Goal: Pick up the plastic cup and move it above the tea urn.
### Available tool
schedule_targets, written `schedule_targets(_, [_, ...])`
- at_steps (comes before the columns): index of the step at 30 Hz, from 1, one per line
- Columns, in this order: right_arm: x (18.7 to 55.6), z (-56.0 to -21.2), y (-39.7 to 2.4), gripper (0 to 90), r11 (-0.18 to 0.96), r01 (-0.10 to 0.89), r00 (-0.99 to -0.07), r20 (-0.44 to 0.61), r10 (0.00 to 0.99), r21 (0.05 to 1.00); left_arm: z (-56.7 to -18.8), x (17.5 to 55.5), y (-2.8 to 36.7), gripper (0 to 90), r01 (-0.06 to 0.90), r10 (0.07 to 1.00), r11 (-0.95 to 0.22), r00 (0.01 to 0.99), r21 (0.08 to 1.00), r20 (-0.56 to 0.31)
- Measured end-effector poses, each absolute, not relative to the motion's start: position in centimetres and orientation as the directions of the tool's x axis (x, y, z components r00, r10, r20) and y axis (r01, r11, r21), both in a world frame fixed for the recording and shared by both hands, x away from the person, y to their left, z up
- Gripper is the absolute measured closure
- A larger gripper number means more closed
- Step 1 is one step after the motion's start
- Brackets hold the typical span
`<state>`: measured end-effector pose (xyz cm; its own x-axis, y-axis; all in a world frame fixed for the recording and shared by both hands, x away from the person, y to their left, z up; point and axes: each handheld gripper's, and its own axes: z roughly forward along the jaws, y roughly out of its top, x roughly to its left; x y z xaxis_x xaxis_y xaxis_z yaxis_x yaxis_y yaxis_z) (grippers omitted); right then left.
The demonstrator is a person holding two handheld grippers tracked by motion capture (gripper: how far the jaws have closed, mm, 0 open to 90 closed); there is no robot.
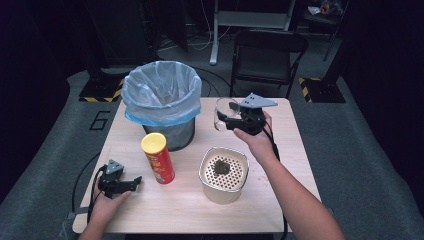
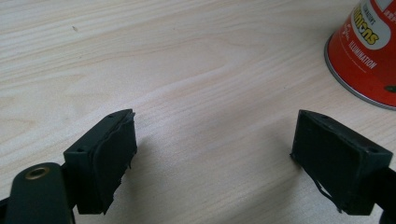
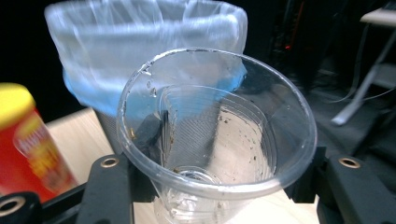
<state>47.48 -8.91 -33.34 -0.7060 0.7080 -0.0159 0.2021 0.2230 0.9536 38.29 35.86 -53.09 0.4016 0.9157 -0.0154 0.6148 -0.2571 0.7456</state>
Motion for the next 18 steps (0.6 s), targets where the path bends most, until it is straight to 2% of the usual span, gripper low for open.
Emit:
schedule_targets(1, [47.5,-33.3,-8.9,41.7,0.223,0.202,-0.706,-0.016,0.708,0.954,-53.1,38.3,35.9,13.5,0.615,0.916,-0.257,0.402,0.746,-0.015])
schedule_targets(2, [47.9,-32.7,-9.2,41.7,0.165,0.240,-0.708,0.057,0.704,0.957,-53.1,38.3,35.9,13.5,0.615,0.916,-0.256,0.401,0.746,-0.016])
schedule_targets(4, [48.2,-32.3,-9.5,41.7,0.139,0.260,-0.703,0.089,0.705,0.956,-53.1,38.3,35.9,13.5,0.615,0.916,-0.257,0.402,0.746,-0.016])
schedule_targets(11, [50.4,-31.3,-10.6,41.5,0.106,0.293,-0.654,0.119,0.747,0.950,-53.1,38.3,35.9,13.5,0.614,0.915,-0.256,0.402,0.746,-0.017])
schedule_targets(18, [50.2,-30.5,-11.1,41.4,0.131,0.287,-0.662,0.098,0.743,0.949,-53.1,38.3,35.9,13.4,0.615,0.915,-0.257,0.402,0.746,-0.017])
